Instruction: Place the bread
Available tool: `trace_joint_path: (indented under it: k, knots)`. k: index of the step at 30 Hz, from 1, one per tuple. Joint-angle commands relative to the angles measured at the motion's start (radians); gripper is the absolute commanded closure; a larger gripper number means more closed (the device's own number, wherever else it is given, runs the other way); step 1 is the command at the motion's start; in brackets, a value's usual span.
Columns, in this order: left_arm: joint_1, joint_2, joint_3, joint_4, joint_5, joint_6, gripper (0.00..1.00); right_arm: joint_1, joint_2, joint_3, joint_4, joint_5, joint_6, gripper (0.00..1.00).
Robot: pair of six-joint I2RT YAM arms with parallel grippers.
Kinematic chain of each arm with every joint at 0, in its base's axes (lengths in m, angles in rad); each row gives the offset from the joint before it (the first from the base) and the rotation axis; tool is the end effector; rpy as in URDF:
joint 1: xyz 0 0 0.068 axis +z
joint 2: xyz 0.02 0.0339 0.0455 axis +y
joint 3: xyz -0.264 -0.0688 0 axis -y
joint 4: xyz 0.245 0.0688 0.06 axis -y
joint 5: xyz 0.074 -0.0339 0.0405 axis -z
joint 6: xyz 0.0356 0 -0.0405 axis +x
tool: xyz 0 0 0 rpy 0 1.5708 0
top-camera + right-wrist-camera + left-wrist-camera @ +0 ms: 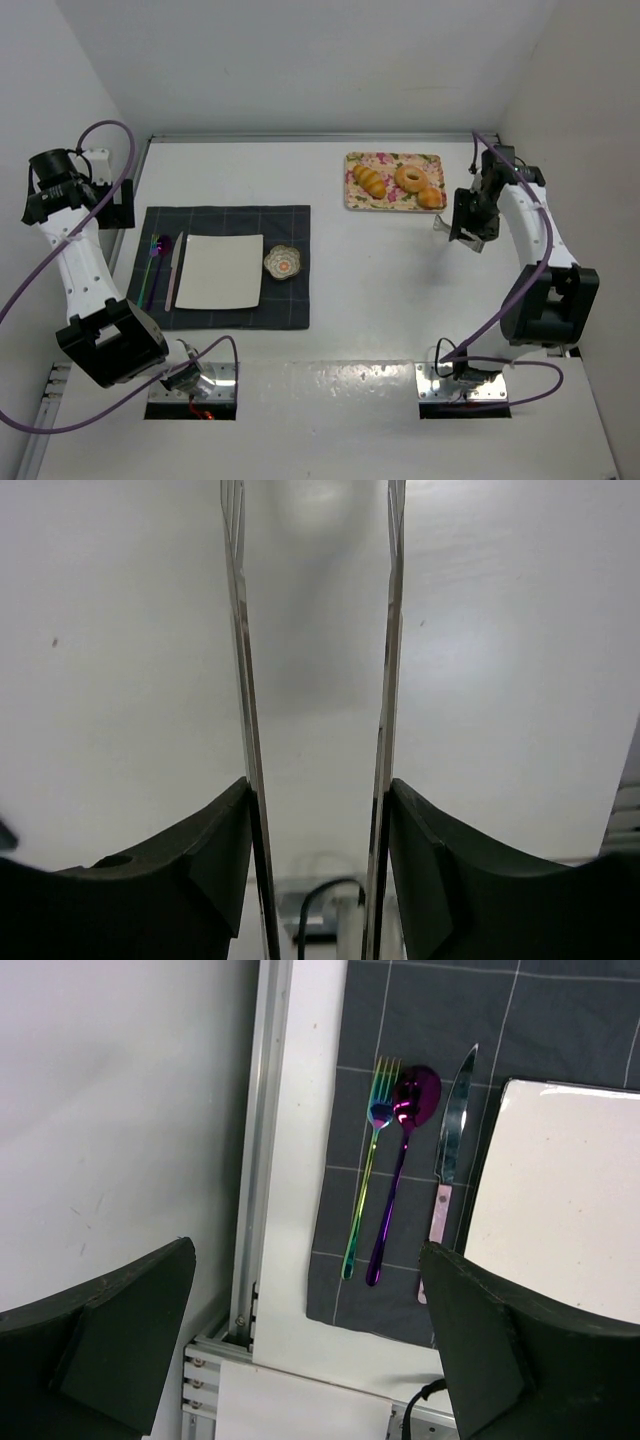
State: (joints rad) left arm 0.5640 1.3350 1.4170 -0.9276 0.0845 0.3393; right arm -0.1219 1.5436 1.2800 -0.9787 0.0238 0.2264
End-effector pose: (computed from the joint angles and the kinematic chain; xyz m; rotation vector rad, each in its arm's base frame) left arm 0.2300 0.1419 0.3681 -0.2343 2.4251 0.3107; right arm 0.2980 -0.0374 0.2678 0.4928 2.7688 -0.0091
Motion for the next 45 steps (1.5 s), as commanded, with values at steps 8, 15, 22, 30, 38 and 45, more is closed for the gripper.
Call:
trace_joint_path:
  k: [8, 15, 22, 30, 38, 45]
  knots:
    - [-0.004, 0.007, 0.048, -0.020, 0.064, 0.007, 0.00, 0.065, -0.176, 0.050, -0.175, -0.197, -0.021, 0.49]
    - [-0.004, -0.002, 0.048, -0.031, 0.064, 0.007, 0.00, 0.211, -0.217, 0.044, 0.064, -0.142, 0.017, 0.50]
    - [-0.004, -0.022, 0.039, -0.040, 0.064, 0.017, 0.00, 0.332, -0.003, 0.169, 0.222, -0.032, -0.126, 0.47]
    - [-0.004, -0.031, 0.039, -0.059, 0.035, 0.017, 0.00, 0.353, 0.251, 0.343, 0.324, 0.002, -0.288, 0.43]
    - [-0.004, -0.031, 0.030, -0.059, 0.006, 0.017, 0.00, 0.381, 0.441, 0.439, 0.344, 0.073, -0.372, 0.41]
    - [-0.004, -0.031, -0.107, -0.034, -0.061, 0.017, 0.00, 0.383, 0.539, 0.475, 0.322, 0.015, -0.352, 0.41]
